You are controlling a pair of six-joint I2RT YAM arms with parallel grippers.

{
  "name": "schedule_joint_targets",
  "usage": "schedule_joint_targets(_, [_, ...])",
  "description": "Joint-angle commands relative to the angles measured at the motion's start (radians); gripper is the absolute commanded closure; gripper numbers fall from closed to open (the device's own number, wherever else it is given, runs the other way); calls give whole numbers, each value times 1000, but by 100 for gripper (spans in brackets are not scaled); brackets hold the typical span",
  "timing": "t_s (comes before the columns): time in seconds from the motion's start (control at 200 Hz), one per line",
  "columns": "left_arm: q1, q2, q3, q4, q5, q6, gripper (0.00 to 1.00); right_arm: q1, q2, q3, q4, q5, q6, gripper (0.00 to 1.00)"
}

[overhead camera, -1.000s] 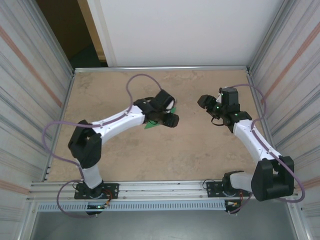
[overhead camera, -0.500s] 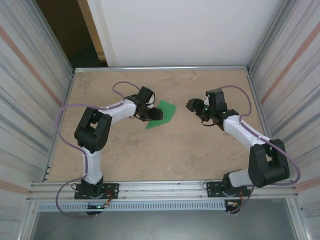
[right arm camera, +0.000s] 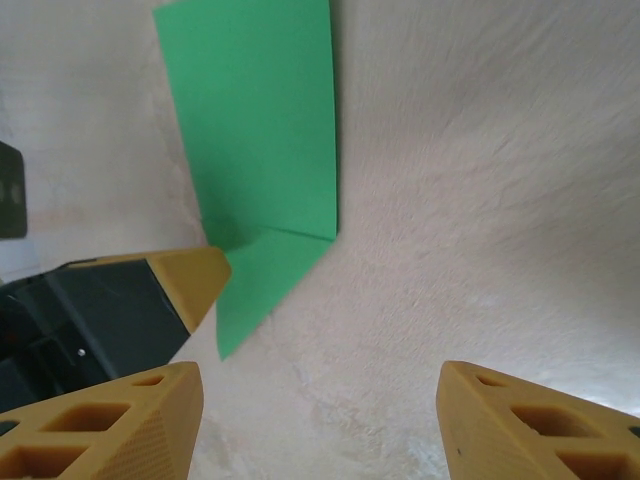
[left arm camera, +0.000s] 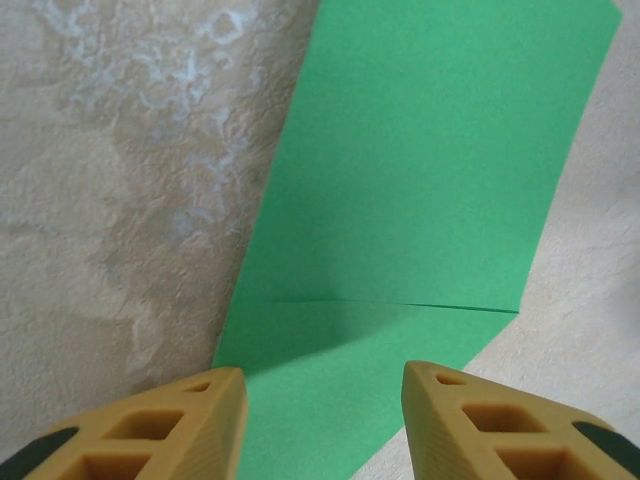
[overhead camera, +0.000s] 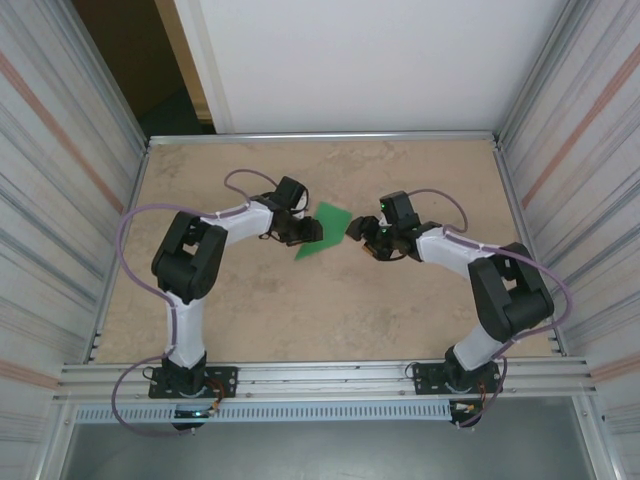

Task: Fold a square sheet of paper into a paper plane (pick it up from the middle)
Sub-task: Fold the wing for the fifth time at the center of the table.

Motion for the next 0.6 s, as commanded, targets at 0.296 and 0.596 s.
schedule_joint_targets(0.296, [13,-55,-171,7,88,-96,67,51,98,31,68,-60,114,42])
schedule_joint_targets(0.596, [17,-65,-193,-1,92,-117,76,67,146,34,94,-103,107,55])
